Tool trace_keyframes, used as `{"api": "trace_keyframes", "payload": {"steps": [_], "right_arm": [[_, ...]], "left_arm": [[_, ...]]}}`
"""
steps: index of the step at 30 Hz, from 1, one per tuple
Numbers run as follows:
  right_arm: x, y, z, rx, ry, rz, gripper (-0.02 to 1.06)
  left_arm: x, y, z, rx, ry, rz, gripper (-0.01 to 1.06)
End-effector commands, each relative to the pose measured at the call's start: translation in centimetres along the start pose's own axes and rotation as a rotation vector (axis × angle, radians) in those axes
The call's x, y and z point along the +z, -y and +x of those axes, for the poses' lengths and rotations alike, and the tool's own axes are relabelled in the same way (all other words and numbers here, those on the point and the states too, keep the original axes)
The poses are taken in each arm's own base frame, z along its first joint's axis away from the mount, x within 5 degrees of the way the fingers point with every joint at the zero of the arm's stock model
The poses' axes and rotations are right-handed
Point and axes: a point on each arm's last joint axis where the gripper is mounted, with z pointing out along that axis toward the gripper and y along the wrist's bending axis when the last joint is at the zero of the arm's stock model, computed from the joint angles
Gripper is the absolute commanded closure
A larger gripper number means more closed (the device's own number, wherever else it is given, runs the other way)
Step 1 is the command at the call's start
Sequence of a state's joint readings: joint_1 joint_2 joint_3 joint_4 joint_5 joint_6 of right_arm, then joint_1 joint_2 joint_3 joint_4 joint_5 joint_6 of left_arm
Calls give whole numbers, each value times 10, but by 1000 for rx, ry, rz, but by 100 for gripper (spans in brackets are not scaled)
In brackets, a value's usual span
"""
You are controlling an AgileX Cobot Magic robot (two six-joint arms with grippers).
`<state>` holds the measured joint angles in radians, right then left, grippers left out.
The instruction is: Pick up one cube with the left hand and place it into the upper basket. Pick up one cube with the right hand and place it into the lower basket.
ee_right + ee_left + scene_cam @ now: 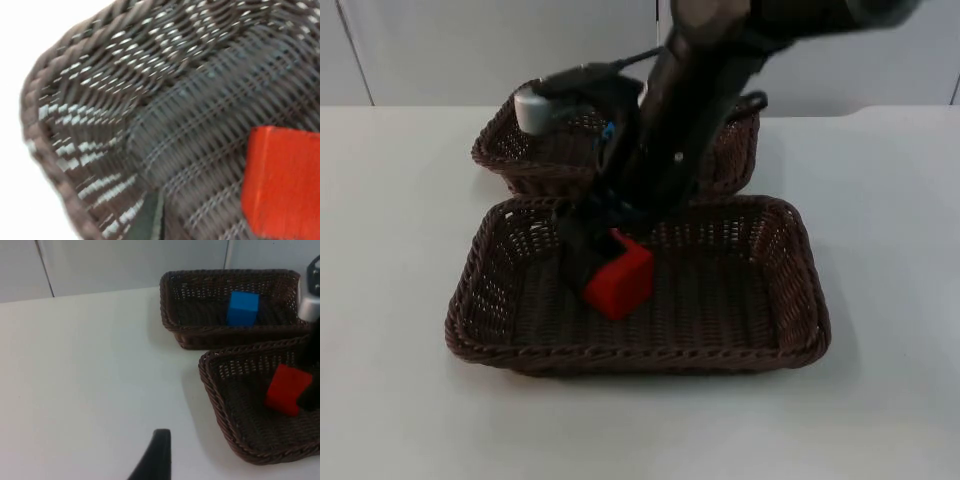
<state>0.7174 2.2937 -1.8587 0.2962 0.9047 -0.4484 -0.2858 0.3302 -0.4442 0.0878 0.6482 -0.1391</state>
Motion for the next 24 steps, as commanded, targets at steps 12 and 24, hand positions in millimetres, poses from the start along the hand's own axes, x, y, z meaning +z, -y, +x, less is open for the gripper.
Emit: {"api": "trace_keyframes", "payload": {"steps": [12, 24], "right_arm": [[-71, -7, -27, 6, 28, 58, 20], [-150, -24, -29, 1, 167, 111, 20]], "left_arm": [[0, 1, 0, -13, 7, 9, 20], [0, 1, 0, -13, 7, 9, 20]]}}
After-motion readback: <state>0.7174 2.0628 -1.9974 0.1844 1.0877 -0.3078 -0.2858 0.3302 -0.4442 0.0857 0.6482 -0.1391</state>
